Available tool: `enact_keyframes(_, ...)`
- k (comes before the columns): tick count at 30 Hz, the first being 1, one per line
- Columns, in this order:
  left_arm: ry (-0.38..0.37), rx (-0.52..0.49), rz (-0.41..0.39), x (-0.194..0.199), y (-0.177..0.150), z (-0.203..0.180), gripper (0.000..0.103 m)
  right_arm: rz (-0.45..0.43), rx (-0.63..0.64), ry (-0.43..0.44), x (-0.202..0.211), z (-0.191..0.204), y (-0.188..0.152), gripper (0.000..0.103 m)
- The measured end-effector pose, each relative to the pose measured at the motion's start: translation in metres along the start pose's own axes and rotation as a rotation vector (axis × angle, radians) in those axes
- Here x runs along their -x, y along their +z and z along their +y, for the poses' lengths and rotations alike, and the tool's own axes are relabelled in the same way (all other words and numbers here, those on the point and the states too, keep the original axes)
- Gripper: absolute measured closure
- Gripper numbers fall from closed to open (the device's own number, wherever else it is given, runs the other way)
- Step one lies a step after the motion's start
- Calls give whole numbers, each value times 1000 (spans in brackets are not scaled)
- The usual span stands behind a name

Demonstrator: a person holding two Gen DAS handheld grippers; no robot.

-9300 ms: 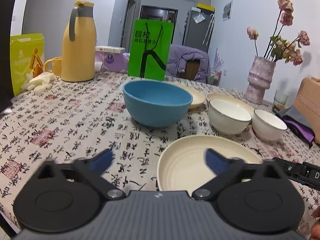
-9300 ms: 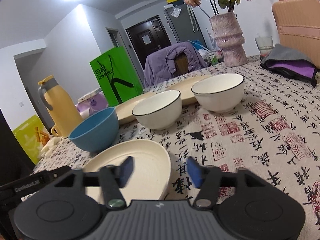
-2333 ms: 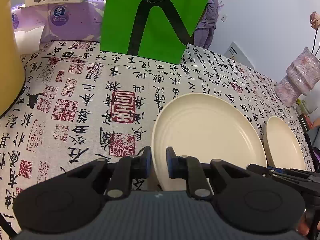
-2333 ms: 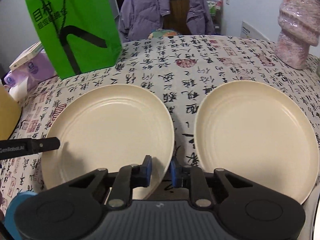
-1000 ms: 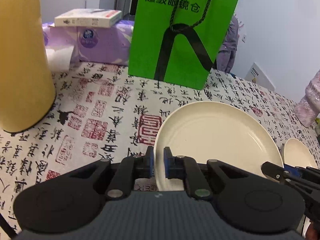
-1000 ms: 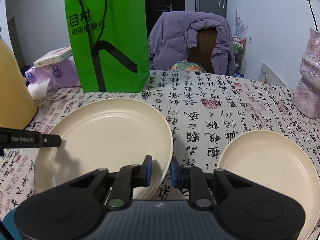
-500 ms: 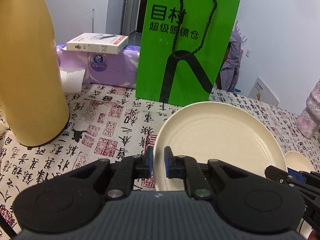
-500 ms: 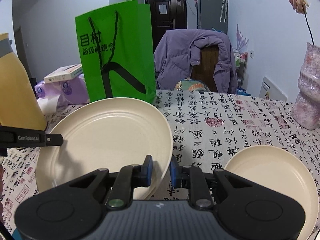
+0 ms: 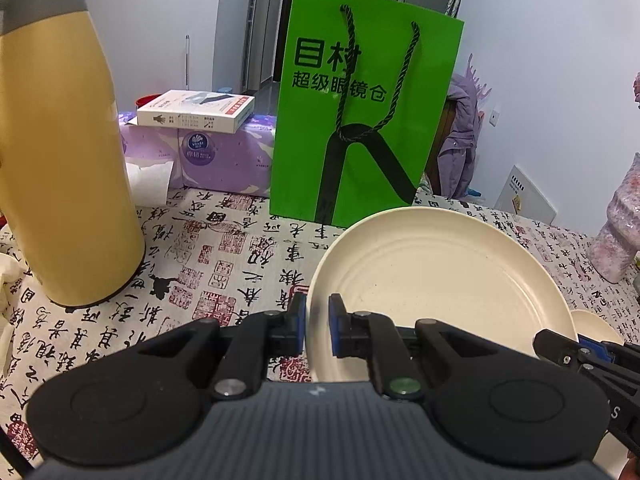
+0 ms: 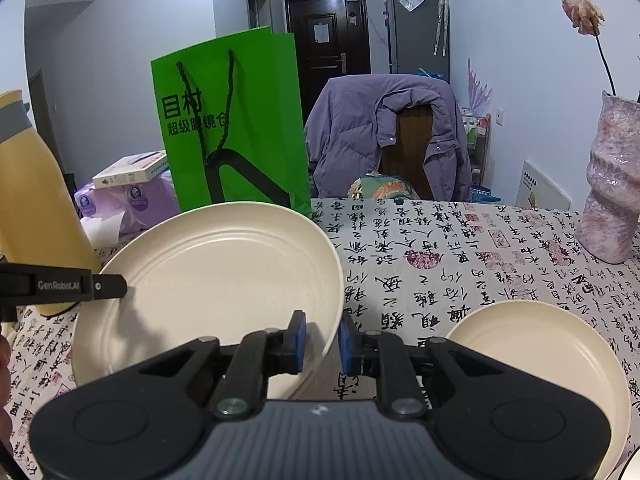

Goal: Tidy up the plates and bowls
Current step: 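Lift the cream plates by their rims with both tools, then carry the held cream plates with both tools toward the blue bowl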

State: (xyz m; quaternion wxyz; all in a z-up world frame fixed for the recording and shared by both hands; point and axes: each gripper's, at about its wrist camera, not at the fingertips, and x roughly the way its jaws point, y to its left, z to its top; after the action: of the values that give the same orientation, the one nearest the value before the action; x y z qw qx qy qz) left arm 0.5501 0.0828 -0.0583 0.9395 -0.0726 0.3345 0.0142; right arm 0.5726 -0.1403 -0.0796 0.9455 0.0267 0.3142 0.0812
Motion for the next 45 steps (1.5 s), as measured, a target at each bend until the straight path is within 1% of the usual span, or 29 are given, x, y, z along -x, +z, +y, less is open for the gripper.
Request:
enact_keyframes(9,5,-10,-31,13,0,-6,91,-22,-12,6,18,-3,1,88)
enact_keyframes(15,28,-26,-63,27,-2,-13,91,-40,-15,14,35,-5,1,88)
enact_keyframes(21,28,-29,-81,42,-4,-21,91,-44,-31,11,48,-10,2,88)
enact_keyframes(29,28,-26,-81,58,-10,-25,91,-47,-44,10,63,-12,0,88)
enact_keyframes(36,38,-14,-88,81,-17,-25,91,-46,-49,24,80,-11,-6,88)
enact_keyframes(45,45,-18,-114,116,-25,-35,91,-64,-60,31,114,-14,-13,88)
